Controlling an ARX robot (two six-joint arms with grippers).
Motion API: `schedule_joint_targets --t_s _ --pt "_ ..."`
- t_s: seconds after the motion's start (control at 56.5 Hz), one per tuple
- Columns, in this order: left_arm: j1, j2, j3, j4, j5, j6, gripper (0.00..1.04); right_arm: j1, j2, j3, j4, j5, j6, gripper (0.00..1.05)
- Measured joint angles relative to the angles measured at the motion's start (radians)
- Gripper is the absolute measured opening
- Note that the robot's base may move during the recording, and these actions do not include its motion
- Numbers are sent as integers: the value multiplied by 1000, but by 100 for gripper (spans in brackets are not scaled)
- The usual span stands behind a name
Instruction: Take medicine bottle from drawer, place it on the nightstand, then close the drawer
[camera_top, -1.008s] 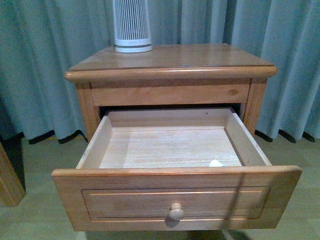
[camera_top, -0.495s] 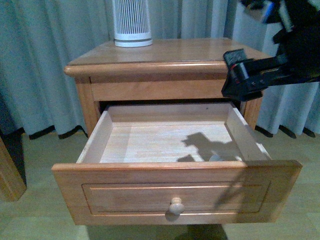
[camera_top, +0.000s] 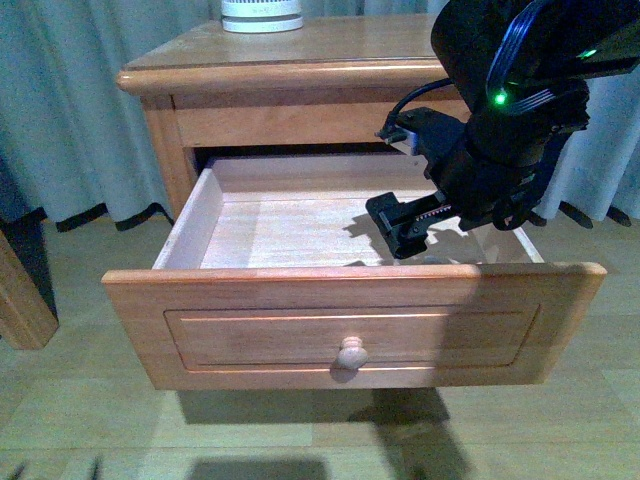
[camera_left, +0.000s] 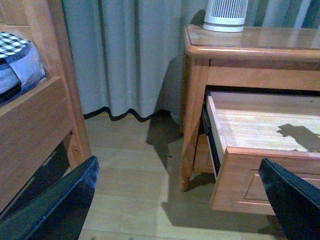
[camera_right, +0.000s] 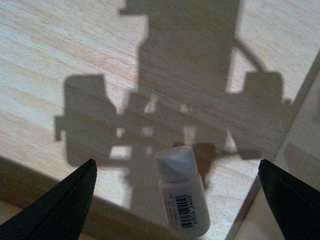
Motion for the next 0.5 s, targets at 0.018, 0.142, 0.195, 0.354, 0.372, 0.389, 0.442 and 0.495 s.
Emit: schedule_joint_targets --t_s 0.018,0.142,0.195,0.354,0.372,0.389,0.442,0.495 --pt "0 0 0 0 0 0 98 0 7 7 -5 1 -1 98" --pt "0 0 0 0 0 0 98 -3 45 42 -29 11 -8 98" --pt "0 0 0 0 0 0 98 -5 54 47 -35 11 -9 98" --pt "0 0 0 0 0 0 98 -6 68 48 -39 -5 -9 98" --pt "0 0 0 0 0 0 98 -6 69 48 -39 -7 -9 98" --pt "0 0 0 0 0 0 98 -6 69 47 -39 -9 -9 98" --pt "0 0 0 0 0 0 98 -6 70 47 -39 -14 -10 98" --pt "0 0 0 0 0 0 98 -6 71 47 -39 -19 -9 98"
